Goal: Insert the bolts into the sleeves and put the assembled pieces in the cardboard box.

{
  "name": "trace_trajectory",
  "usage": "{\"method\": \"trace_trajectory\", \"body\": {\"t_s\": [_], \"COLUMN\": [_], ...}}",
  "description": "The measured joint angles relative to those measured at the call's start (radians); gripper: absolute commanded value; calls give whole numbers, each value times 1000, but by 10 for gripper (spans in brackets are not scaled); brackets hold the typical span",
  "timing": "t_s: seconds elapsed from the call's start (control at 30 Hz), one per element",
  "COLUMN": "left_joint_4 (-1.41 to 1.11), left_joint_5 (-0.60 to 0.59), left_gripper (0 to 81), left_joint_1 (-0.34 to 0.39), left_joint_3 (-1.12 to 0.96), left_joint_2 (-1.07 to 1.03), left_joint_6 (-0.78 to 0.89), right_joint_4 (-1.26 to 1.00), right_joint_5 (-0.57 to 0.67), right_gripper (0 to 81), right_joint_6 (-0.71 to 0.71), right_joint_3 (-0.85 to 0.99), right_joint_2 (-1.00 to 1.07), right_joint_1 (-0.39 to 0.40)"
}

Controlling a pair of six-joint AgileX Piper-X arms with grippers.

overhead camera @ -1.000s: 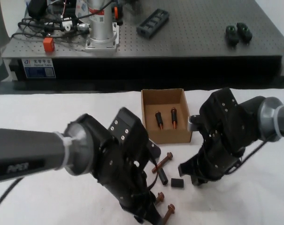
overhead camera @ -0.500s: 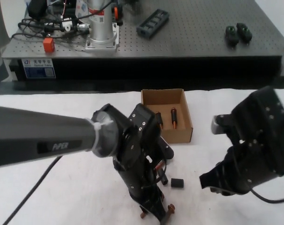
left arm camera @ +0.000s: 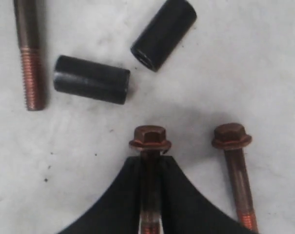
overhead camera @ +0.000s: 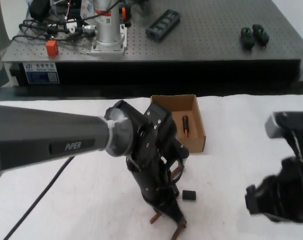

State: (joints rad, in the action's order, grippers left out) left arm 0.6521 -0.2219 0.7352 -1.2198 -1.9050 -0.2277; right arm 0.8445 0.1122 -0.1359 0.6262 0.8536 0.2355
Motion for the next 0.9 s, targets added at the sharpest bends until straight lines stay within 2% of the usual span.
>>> {"method": "trace_trajectory", "body": {"t_s": [0.1,0.2,0.23,0.33,0.37,0.43,0.47,0.5,0.7,0.9], "left_joint_4": [-39,-149,-213,-506,-597,-828,-913,-1008,-1281,-1313], "left_joint_5": [-9,-88,-95,-212,-249,-333,-361,-386,-428,-464], "left_gripper": [6,6,6,6,6,6,6,6,6,6], "left_joint_1": [-10,-28,-37,-61,-64,-66,-66,-66,-63,-63], "left_joint_3": [0,36,61,176,222,315,348,384,478,479], "left_joint_2": [50,129,168,305,330,367,373,376,375,375], "left_joint_6": [87,233,233,487,548,697,766,827,972,1012], "right_joint_4": [0,-20,-23,-123,-123,-313,-328,-463,-824,-1034], "right_joint_5": [101,249,249,398,406,485,489,528,607,616], "right_gripper": [2,2,2,2,2,2,2,2,2,2], "right_joint_6": [0,-24,-26,-77,-81,-138,-138,-180,-313,-387], "right_joint_3": [-46,-119,-124,-205,-205,-272,-276,-298,-309,-309], "right_joint_2": [-57,-109,-109,-122,-122,-115,-114,-94,7,96], "right_joint_1": [0,0,0,0,0,0,0,0,0,0]}}
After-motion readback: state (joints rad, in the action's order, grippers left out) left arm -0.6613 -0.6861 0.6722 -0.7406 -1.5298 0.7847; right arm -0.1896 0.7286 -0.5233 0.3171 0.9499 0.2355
